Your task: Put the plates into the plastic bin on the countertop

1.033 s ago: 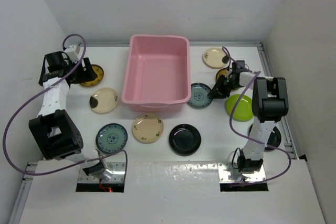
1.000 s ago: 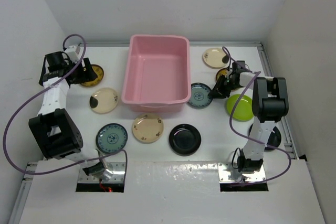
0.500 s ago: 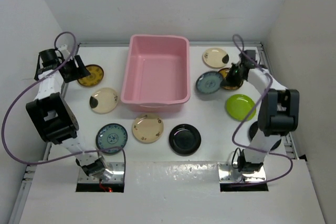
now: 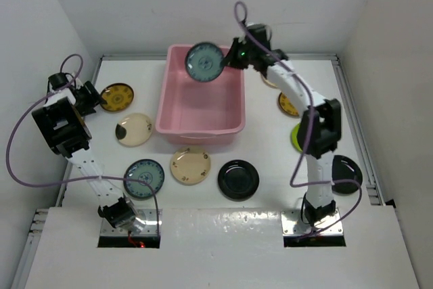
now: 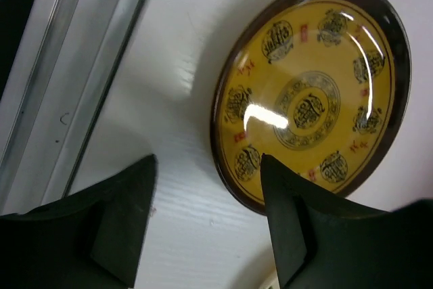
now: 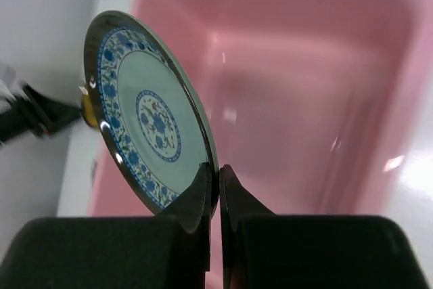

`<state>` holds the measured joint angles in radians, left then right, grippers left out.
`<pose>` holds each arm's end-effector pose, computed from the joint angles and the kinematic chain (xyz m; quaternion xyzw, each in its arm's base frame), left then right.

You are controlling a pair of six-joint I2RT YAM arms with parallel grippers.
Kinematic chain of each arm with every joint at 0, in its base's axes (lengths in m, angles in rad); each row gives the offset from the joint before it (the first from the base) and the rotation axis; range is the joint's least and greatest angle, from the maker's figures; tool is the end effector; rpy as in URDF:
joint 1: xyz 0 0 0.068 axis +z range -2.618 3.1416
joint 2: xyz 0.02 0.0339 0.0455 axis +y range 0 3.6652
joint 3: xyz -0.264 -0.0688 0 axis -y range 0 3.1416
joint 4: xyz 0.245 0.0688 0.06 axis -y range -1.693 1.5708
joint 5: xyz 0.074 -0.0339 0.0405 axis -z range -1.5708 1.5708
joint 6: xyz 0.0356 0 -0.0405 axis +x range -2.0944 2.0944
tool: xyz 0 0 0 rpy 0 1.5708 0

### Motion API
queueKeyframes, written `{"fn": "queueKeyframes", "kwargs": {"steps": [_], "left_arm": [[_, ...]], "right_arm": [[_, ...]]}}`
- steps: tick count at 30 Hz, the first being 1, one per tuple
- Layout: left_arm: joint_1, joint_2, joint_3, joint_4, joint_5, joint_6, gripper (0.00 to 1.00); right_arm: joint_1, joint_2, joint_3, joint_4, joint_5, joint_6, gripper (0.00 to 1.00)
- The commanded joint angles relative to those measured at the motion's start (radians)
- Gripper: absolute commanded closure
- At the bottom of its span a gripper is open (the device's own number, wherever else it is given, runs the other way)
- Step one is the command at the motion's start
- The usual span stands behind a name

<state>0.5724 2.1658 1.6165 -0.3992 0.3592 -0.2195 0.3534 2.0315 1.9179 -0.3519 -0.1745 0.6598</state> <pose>0.4026 0.2445 0.1682 -0.3108 0.8853 -0.1145 0.3264 0.4529 0.1737 0.3329 0.0842 0.8450 0.3186 0.4213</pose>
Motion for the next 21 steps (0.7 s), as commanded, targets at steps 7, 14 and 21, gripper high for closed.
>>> {"fn": "queueKeyframes", "kwargs": {"steps": [7, 14, 21], "left_arm": [[0.012, 0.066, 0.049, 0.080, 0.052, -0.087, 0.32], [0.012, 0.108, 0.017, 0.099, 0.104, -0.096, 0.32], [-0.006, 0.129, -0.004, 0.099, 0.081, -0.087, 0.51]], "right_arm": [[0.101, 0.271, 0.128, -0.053, -0.097, 0.046, 1.00], [0.121, 0.355, 0.178, -0.049, -0.056, 0.073, 0.56], [0.122, 0.300, 0.125, -0.064, -0.023, -0.011, 0.25]]}}
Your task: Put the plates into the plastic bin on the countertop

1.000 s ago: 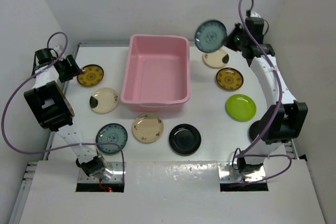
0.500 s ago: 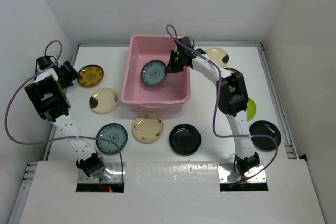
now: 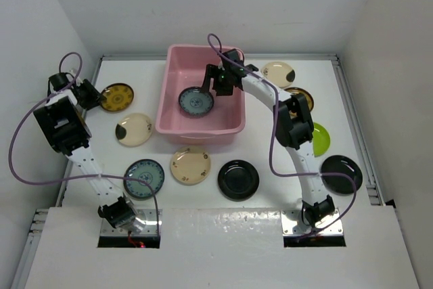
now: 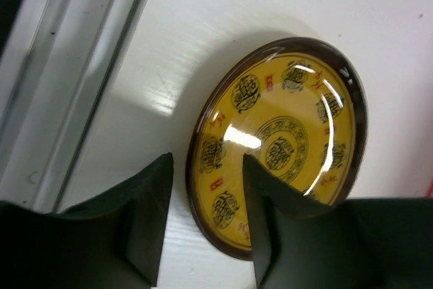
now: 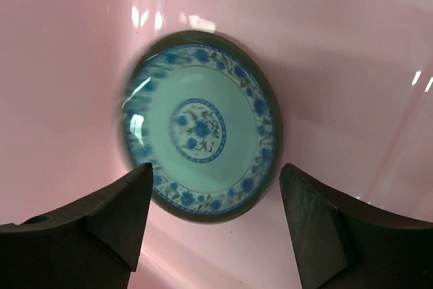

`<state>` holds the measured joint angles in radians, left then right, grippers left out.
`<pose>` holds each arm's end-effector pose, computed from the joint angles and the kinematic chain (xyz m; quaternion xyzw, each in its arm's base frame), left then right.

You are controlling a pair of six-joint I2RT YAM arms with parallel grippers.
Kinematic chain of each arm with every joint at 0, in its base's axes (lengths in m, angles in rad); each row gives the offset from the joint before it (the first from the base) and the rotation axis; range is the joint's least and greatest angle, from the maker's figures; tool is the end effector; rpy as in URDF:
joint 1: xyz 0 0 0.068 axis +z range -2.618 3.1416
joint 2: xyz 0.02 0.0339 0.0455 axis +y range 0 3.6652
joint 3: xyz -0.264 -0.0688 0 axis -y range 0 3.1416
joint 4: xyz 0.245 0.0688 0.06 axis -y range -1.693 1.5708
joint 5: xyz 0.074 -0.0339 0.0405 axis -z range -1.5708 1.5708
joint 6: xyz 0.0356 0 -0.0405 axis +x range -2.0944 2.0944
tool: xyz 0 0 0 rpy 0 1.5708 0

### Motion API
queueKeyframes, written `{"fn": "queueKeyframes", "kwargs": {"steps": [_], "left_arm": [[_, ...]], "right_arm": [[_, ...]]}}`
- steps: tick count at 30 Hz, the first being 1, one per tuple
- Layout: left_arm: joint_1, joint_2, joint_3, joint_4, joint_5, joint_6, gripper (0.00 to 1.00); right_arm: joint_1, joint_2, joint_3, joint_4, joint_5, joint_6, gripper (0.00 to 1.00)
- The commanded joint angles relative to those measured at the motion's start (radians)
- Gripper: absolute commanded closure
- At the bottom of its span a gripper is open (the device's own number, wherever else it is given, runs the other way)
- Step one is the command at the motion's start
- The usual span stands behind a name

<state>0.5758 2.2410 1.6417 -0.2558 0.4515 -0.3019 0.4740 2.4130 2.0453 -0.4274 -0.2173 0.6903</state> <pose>0.4192 0.2536 0.1517 -0.3169 0.8597 -0.1611 0.3668 0.4799 0.2548 0.1795 0.0586 0.9193 0.2906 0.2588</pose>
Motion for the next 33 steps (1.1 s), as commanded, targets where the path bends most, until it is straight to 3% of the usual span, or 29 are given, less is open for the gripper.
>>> {"fn": "queueKeyframes", "kwargs": {"steps": [1, 5, 6, 11, 18, 24, 33], "left_arm": [[-0.010, 0.080, -0.017, -0.045, 0.004, -0.005, 0.61], [-0.020, 0.110, 0.010, -0.056, 0.035, -0.005, 0.88], [-0.021, 0.111, 0.023, -0.056, 0.035, -0.005, 1.00], [-0.031, 0.111, 0.035, -0.056, 0.006, 0.023, 1.00], [-0.031, 0.023, 0.044, -0.031, 0.148, 0.043, 1.00], [-0.040, -0.076, 0.017, -0.017, 0.148, 0.014, 1.00], [-0.100, -0.225, 0.098, -0.055, 0.065, 0.125, 1.00]], "right_arm": [[0.002, -0.103, -0.011, 0.013, 0.021, -0.047, 0.25], [0.003, -0.150, -0.046, 0.012, 0.033, -0.069, 0.25], [0.002, -0.170, -0.060, 0.015, 0.036, -0.067, 0.24], [-0.009, -0.254, -0.126, 0.029, 0.039, -0.069, 0.24], [-0.028, -0.348, -0.235, 0.056, 0.045, -0.104, 0.24], [-0.054, -0.425, -0.332, 0.070, 0.042, -0.092, 0.24], [-0.092, -0.503, -0.435, 0.108, 0.027, -0.077, 0.24]]}}
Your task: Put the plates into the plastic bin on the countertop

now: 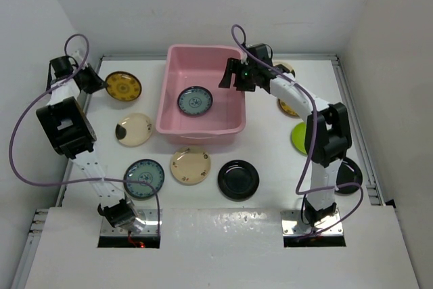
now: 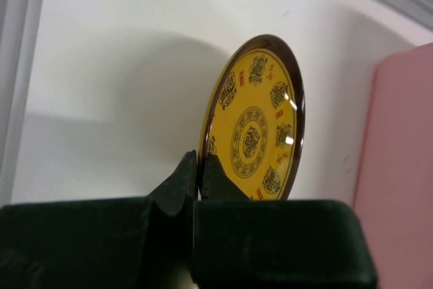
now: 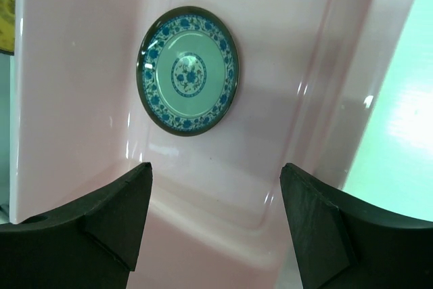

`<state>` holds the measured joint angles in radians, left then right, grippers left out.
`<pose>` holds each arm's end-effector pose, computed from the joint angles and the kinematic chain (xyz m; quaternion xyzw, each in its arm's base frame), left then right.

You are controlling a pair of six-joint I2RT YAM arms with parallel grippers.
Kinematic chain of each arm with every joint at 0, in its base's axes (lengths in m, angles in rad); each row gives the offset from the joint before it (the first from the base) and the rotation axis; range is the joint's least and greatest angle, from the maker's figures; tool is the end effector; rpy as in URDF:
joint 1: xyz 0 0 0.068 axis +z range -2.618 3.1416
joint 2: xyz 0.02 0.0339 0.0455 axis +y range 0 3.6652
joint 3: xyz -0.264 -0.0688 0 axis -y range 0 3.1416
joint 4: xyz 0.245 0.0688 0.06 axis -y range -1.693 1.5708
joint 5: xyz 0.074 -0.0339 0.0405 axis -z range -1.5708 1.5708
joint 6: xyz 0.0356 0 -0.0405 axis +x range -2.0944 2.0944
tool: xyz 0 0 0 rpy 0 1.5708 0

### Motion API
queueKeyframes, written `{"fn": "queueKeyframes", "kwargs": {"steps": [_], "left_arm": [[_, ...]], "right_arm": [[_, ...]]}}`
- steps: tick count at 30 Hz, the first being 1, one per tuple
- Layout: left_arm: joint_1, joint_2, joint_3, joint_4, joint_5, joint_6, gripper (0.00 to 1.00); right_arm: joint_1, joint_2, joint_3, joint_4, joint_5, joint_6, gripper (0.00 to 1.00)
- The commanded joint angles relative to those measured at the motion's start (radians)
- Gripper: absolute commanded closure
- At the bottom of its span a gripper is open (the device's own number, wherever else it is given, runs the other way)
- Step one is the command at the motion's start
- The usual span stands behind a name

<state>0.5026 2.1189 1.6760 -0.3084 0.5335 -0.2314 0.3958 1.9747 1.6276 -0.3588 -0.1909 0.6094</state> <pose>0.4303 0.2159 0.2166 -0.2195 0.8635 -0.1876 0.4134 0.4195 0.1826 0.2587 0.0566 0.9029 0.2768 0.3239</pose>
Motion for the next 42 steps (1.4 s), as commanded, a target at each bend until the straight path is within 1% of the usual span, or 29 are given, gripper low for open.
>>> {"fn": "queueKeyframes", "kwargs": {"steps": [1, 4, 9, 11, 14, 15, 16, 17, 18, 19, 21, 23, 24, 25, 27, 28, 32, 37, 40, 41, 42], "left_arm": [[-0.038, -0.103, 0.089, -0.003, -0.030, 0.066, 1.00], [-0.049, -0.134, 0.140, -0.040, -0.056, 0.066, 1.00], [-0.070, -0.172, 0.290, -0.106, -0.066, 0.066, 1.00], [-0.088, -0.172, 0.374, -0.173, -0.024, 0.066, 1.00], [-0.168, -0.203, 0.422, -0.233, 0.016, 0.101, 1.00], [-0.227, -0.221, 0.422, -0.268, 0.029, 0.113, 1.00], [-0.261, -0.221, 0.422, -0.287, 0.039, 0.125, 1.00], [-0.297, -0.230, 0.383, -0.326, 0.048, 0.174, 1.00], [-0.365, -0.231, 0.357, -0.337, 0.048, 0.205, 1.00], [-0.398, -0.241, 0.299, -0.337, 0.024, 0.254, 1.00], [-0.478, -0.241, 0.262, -0.337, -0.038, 0.277, 1.00], [-0.544, -0.208, 0.251, -0.337, -0.059, 0.290, 1.00], [-0.544, -0.197, 0.251, -0.337, -0.059, 0.290, 1.00], [-0.583, -0.188, 0.251, -0.337, -0.072, 0.299, 1.00], [-0.617, -0.159, 0.260, -0.337, -0.086, 0.322, 1.00], [-0.648, -0.149, 0.260, -0.337, -0.117, 0.332, 1.00], [-0.673, -0.099, 0.260, -0.356, -0.184, 0.360, 1.00], [-0.673, -0.036, 0.214, -0.367, -0.184, 0.360, 1.00], [-0.673, 0.015, 0.214, -0.367, -0.146, 0.360, 1.00], [-0.682, 0.027, 0.214, -0.367, -0.145, 0.360, 0.99], [-0.682, 0.048, 0.224, -0.367, -0.145, 0.360, 0.94]], "right_arm": [[-0.018, -0.071, -0.028, 0.044, -0.002, 0.003, 0.24], [-0.018, -0.077, -0.035, 0.050, -0.004, -0.007, 0.24], [-0.026, -0.080, -0.043, 0.050, -0.018, -0.002, 0.24], [-0.032, -0.083, -0.046, 0.050, -0.022, 0.001, 0.24], [-0.044, -0.096, -0.063, 0.061, -0.028, 0.032, 0.24], [-0.069, -0.111, -0.095, 0.070, -0.047, 0.052, 0.24], [-0.075, -0.126, -0.106, 0.099, -0.059, 0.061, 0.24], [-0.093, -0.148, -0.142, 0.110, -0.065, 0.079, 0.24], [-0.106, -0.166, -0.156, 0.121, -0.067, 0.079, 0.24], [-0.124, -0.187, -0.176, 0.127, -0.062, 0.076, 0.24], [-0.139, -0.217, -0.201, 0.115, -0.041, 0.067, 0.24], [-0.163, -0.259, -0.233, 0.098, -0.033, 0.043, 0.24], [-0.173, -0.267, -0.241, 0.093, -0.025, 0.038, 0.24], [-0.178, -0.281, -0.251, 0.087, -0.016, 0.027, 0.24], [-0.198, -0.328, -0.293, 0.090, -0.008, 0.024, 0.23], [-0.201, -0.338, -0.316, 0.092, -0.005, 0.023, 0.23], [-0.229, -0.390, -0.374, 0.087, -0.002, 0.023, 0.23], [-0.252, -0.441, -0.429, 0.087, -0.004, 0.015, 0.23], [-0.253, -0.445, -0.436, 0.078, -0.004, 0.006, 0.23], [-0.255, -0.444, -0.430, 0.070, -0.007, 0.006, 0.23], [-0.255, -0.441, -0.423, 0.064, -0.007, 0.006, 0.23]]}}
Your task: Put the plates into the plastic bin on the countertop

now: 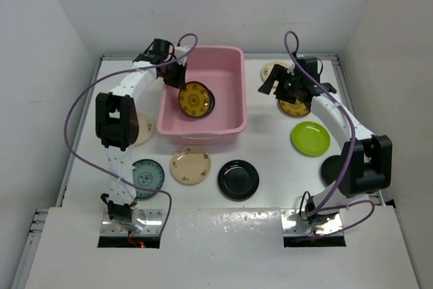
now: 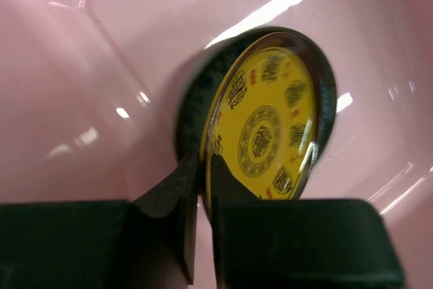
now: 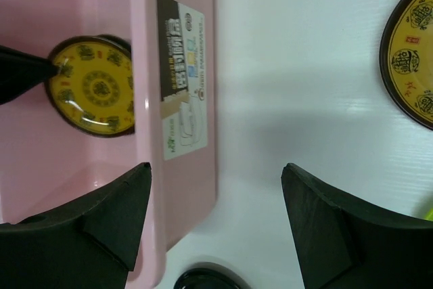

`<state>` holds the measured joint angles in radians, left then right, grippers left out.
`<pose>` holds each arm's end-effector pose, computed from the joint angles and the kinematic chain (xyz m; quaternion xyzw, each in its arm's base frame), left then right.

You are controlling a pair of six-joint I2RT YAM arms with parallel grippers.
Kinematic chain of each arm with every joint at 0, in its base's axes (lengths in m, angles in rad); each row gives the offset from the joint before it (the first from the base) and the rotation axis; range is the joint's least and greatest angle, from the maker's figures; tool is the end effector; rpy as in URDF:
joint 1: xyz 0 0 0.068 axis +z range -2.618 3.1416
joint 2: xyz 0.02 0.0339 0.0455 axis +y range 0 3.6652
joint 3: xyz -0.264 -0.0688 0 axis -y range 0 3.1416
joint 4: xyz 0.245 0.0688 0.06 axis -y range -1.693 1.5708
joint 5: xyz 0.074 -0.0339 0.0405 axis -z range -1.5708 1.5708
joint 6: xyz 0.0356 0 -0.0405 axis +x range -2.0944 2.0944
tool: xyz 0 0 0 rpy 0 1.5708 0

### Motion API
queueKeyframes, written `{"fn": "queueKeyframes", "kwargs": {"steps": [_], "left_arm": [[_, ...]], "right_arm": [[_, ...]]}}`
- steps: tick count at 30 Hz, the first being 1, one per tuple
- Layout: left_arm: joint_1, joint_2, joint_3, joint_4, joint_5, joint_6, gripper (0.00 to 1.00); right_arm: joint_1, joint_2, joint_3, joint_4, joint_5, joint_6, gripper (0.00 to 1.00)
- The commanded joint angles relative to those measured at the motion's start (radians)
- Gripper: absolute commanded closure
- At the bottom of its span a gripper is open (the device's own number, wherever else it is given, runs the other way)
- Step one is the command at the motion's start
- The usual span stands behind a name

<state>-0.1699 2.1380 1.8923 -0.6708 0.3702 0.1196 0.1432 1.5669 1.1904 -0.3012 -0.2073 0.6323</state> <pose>0.4702 -0.0937 0.2497 0.1928 0.9125 -0.1822 0.3114 0.3490 0.0577 0.2750 0.1739 0.8812 0.2488 0.3624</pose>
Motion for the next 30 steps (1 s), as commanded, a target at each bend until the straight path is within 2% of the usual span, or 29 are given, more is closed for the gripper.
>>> {"fn": "queueKeyframes", "kwargs": {"steps": [1, 3, 4, 6, 9, 12, 16, 20, 23, 26, 29, 30], "left_arm": [[-0.010, 0.030, 0.017, -0.004, 0.018, 0.009, 0.83], [-0.019, 0.039, 0.017, -0.004, 0.006, 0.009, 0.70], [-0.028, 0.039, 0.030, -0.004, -0.013, 0.009, 0.59], [-0.037, 0.039, 0.053, -0.004, -0.057, 0.018, 0.52], [-0.046, 0.026, 0.094, -0.004, -0.079, 0.029, 0.34], [-0.055, -0.006, 0.155, -0.004, -0.068, 0.029, 0.33], [-0.033, -0.068, 0.229, -0.004, -0.024, 0.002, 0.33], [0.041, -0.147, 0.248, -0.004, 0.030, -0.049, 0.32], [0.116, -0.222, 0.180, -0.004, -0.003, -0.049, 0.32], [0.193, -0.276, 0.094, -0.004, -0.048, -0.038, 0.32], [0.260, -0.337, 0.027, -0.004, -0.079, -0.038, 0.32], [0.271, -0.354, 0.012, -0.004, -0.091, -0.038, 0.32]], "right_arm": [[-0.007, -0.031, 0.017, 0.002, 0.008, -0.022, 0.23], [-0.011, -0.031, 0.021, -0.010, -0.007, -0.023, 0.23], [-0.013, -0.030, 0.018, -0.019, -0.013, -0.034, 0.22], [-0.013, -0.031, 0.000, -0.033, -0.076, -0.051, 0.20], [-0.001, -0.033, -0.049, -0.087, -0.119, -0.150, 0.12], [-0.002, -0.048, -0.130, -0.150, -0.133, -0.186, 0.12], [0.007, -0.080, -0.270, -0.151, -0.197, -0.201, 0.19], [0.053, -0.099, -0.448, -0.131, -0.293, -0.204, 0.32], [0.125, -0.120, -0.546, -0.092, -0.299, -0.194, 0.35], [0.167, -0.163, -0.655, 0.054, -0.270, -0.123, 0.36], [0.217, -0.176, -0.729, 0.112, -0.215, -0.086, 0.43], [0.220, -0.173, -0.745, 0.185, -0.205, -0.045, 0.49]]}}
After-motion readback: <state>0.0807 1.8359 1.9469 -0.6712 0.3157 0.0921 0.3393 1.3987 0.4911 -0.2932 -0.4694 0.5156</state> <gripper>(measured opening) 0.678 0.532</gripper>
